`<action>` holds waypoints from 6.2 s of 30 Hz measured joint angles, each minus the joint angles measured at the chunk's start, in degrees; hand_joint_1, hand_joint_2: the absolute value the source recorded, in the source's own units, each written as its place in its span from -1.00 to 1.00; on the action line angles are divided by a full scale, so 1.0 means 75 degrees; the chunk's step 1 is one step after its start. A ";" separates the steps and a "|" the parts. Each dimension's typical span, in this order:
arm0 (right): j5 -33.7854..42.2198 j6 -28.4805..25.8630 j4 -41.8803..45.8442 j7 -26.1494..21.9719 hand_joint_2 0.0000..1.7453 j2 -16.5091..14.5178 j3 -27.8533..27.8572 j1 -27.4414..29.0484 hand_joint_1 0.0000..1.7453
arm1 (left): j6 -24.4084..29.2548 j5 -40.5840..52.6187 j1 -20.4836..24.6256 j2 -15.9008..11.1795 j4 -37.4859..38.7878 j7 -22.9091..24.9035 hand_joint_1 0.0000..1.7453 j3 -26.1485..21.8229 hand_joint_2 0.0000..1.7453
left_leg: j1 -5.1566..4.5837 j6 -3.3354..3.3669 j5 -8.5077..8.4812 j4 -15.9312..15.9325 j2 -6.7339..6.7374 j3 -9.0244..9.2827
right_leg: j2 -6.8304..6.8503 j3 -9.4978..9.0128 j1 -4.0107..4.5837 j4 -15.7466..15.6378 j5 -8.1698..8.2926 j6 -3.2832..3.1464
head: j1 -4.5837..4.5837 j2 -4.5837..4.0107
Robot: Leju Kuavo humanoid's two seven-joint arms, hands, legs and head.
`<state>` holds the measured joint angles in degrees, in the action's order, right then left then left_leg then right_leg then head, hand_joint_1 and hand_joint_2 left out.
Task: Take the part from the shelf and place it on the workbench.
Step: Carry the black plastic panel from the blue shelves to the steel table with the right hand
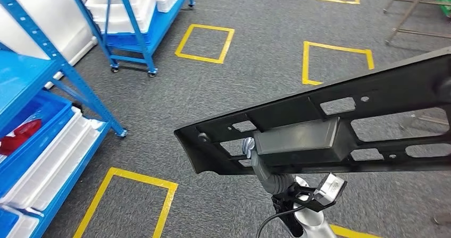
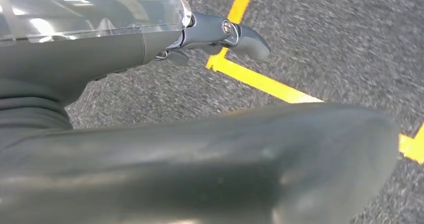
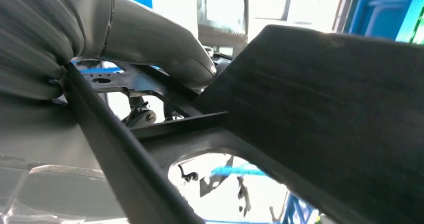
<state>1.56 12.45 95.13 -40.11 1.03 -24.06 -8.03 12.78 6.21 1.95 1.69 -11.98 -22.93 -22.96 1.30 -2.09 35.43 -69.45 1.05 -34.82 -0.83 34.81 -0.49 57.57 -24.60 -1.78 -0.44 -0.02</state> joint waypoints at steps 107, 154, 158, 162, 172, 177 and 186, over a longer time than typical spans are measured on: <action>-0.0362 0.0001 -0.1234 0.0442 1.00 -0.0507 -0.1779 -0.1760 1.00 | -0.1039 0.0267 0.0052 -0.0096 0.0003 0.1600 -1.00 -0.0900 -1.00 | -0.0026 0.0421 -0.1206 0.1622 -0.0201 0.0359 | -0.0199 0.0597 0.0081 0.1229 -0.0690 0.0389 | 0.0003 0.0000; -0.0502 -0.0160 -0.1414 0.0281 1.00 -0.0439 -0.1703 -0.1822 1.00 | -0.1344 0.0559 0.0112 -0.0077 0.0000 0.1455 -1.00 -0.0900 -1.00 | -0.0061 0.0094 -0.0319 0.0180 -0.0073 -0.0207 | 0.0103 -0.0165 0.0059 -0.0124 -0.0042 0.0025 | 0.0001 0.0000; -0.0502 -0.0160 -0.1478 0.0280 1.00 -0.0440 -0.1703 -0.1801 1.00 | -0.1340 0.0562 0.0085 -0.0084 0.0000 0.1464 -1.00 -0.0904 -1.00 | -0.0057 0.0073 -0.0540 -0.0115 -0.0074 -0.0463 | 0.0046 -0.0175 0.0080 -0.0070 -0.0084 0.0028 | 0.0001 0.0000; -0.0503 -0.0158 -0.1484 0.0280 1.00 -0.0442 -0.1704 -0.1812 1.00 | -0.1330 0.0564 0.0099 -0.0092 0.0000 0.1464 -1.00 -0.0910 -1.00 | -0.0096 0.0204 -0.1205 0.1508 -0.0102 0.0287 | 0.0005 -0.0192 0.0119 0.0005 -0.0153 0.0135 | 0.0001 0.0000; -0.0508 -0.0157 -0.1521 0.0280 1.00 -0.0443 -0.1708 -0.1830 1.00 | -0.1319 0.0580 0.0101 -0.0101 0.0000 0.1458 -1.00 -0.0925 -1.00 | -0.0073 0.0477 -0.1259 0.1649 -0.0078 0.0309 | 0.0045 0.0893 0.0012 0.2240 -0.1123 0.0450 | 0.0003 0.0000; -0.0508 -0.0157 -0.1529 0.0280 1.00 -0.0444 -0.1709 -0.1865 1.00 | -0.1319 0.0606 0.0107 -0.0098 0.0000 0.1448 -1.00 -0.0926 -1.00 | -0.0095 0.0362 -0.1199 0.1637 -0.0085 0.0382 | 0.0130 -0.0133 0.0041 0.0136 -0.0181 0.0331 | 0.0003 0.0000; -0.0506 -0.0160 -0.1528 0.0271 1.00 -0.0485 -0.1709 -0.1860 1.00 | -0.1324 0.0650 0.0118 -0.0096 0.0000 0.1440 -1.00 -0.0926 -1.00 | -0.0048 0.0044 -0.0290 -0.0301 -0.0084 -0.0569 | 0.0100 -0.0336 0.0071 -0.0129 -0.0217 -0.0006 | 0.0001 0.0000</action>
<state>-2.23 11.26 83.67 -38.07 -2.61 -36.88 -21.99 2.85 11.09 2.84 0.97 -11.98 -12.13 -29.90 0.94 -1.76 33.26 -71.71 0.41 -39.09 -0.07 32.29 0.04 56.60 -26.22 -1.83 -0.44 -0.02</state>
